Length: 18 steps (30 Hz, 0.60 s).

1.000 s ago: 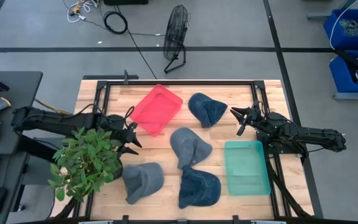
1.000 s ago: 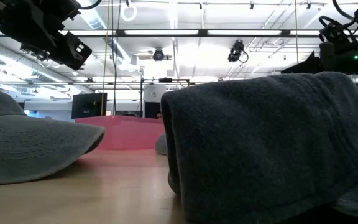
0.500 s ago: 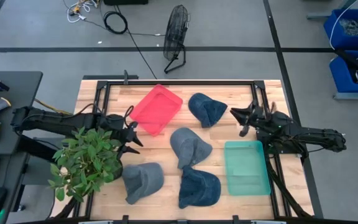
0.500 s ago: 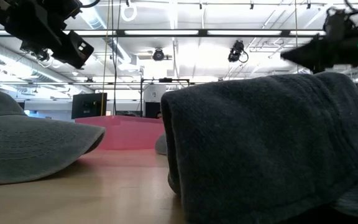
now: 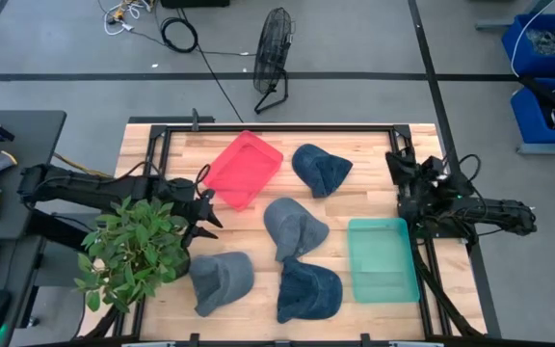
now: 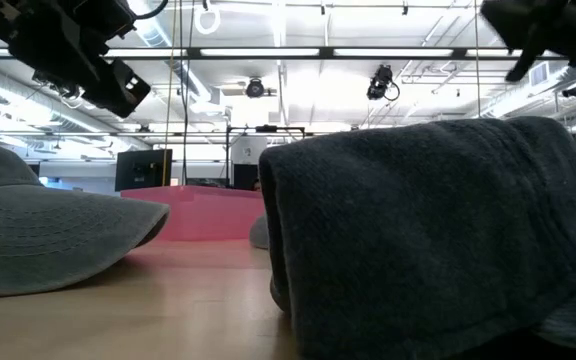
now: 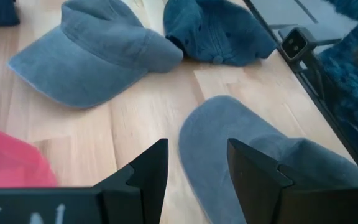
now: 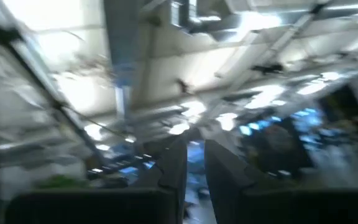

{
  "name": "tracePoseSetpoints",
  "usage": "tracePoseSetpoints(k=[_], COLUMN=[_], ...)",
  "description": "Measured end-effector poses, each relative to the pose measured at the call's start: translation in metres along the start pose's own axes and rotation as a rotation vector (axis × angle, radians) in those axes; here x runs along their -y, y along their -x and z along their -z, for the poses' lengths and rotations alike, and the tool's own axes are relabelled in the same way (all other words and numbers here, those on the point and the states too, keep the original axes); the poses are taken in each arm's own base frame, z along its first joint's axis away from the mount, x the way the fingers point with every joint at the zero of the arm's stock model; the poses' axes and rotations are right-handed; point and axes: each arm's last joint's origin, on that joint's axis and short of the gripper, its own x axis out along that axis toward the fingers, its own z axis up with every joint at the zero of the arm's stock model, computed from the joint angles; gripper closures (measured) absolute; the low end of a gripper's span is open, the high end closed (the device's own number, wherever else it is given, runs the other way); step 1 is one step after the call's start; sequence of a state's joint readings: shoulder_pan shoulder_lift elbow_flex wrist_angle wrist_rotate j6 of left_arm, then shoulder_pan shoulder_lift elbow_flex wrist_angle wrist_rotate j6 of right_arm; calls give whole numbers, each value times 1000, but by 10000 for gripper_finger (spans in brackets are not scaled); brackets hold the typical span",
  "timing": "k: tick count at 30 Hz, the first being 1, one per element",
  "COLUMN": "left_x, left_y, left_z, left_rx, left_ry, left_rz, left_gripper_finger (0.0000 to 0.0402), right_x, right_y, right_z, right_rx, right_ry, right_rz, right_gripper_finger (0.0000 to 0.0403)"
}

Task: Pick & Place hat
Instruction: Put the left gray cap into the red bin

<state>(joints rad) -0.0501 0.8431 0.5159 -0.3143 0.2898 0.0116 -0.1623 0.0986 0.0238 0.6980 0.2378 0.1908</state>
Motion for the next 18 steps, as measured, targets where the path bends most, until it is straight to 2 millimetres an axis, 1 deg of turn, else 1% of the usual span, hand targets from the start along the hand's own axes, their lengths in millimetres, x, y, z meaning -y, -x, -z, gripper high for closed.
tracePoseSetpoints(k=[5,8,10,12,15,18], left_x=[-2,-3,-5,-6,-7,-10], left_y=[-7,-11,-14,-15,-16,-16], left_z=[1,3,3,4,3,0], left_rx=[-30,-54,-56,-69,-61,-38], left_ry=[8,12,3,-7,-9,-26], left_rz=[1,-2,-14,-30,-66,-117], left_gripper_finger=[232,232,232,232,232,232], right_x=[8,10,9,7,-1,-10], right_y=[1,2,1,0,-7,-19], right_z=[12,12,11,8,-7,-25], right_rx=[-96,-97,-89,-73,-59,-80], right_ry=[96,117,115,103,102,113], right_rz=[206,262,247,194,79,-10], right_gripper_finger=[340,340,340,340,337,328])
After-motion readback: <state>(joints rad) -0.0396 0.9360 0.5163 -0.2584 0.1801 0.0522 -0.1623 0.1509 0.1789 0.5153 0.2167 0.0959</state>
